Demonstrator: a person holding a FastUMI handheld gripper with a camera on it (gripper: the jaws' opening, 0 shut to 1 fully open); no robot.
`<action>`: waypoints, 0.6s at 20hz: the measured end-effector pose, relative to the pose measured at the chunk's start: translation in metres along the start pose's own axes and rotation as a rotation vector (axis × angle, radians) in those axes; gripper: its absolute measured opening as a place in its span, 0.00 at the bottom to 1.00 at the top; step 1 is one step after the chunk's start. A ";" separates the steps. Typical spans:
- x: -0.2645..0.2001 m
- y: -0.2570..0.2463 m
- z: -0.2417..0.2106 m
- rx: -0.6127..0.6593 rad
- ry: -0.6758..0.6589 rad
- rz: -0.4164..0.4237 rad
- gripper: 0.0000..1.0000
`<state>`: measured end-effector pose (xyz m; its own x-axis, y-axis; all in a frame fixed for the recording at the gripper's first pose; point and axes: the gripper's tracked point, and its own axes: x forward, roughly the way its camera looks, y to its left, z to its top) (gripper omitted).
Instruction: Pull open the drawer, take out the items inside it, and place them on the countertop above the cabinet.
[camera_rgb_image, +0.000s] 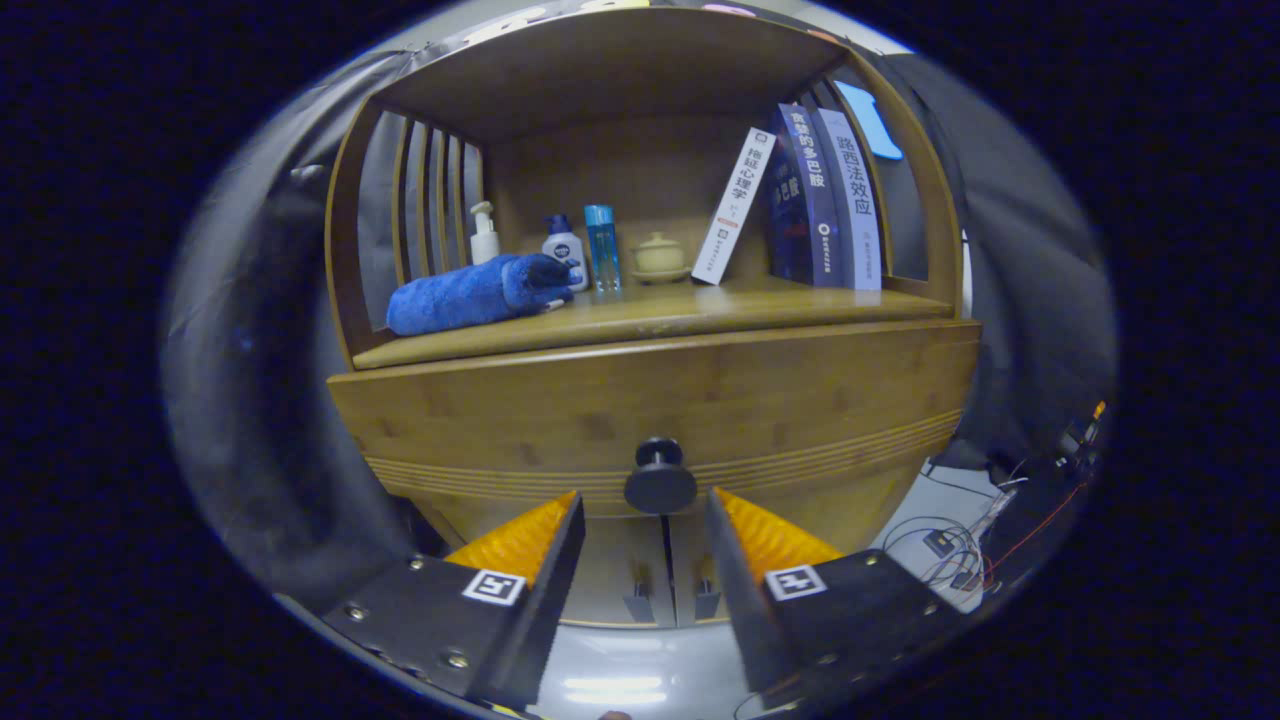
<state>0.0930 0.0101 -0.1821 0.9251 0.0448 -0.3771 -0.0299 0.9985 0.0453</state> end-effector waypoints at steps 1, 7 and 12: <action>0.005 0.000 0.003 0.013 -0.009 -0.002 0.78; 0.031 -0.015 0.006 0.075 0.021 -0.068 0.79; 0.045 -0.012 -0.003 0.042 0.054 -0.062 0.48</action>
<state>0.1344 -0.0002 -0.2021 0.9029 -0.0148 -0.4296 0.0440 0.9973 0.0583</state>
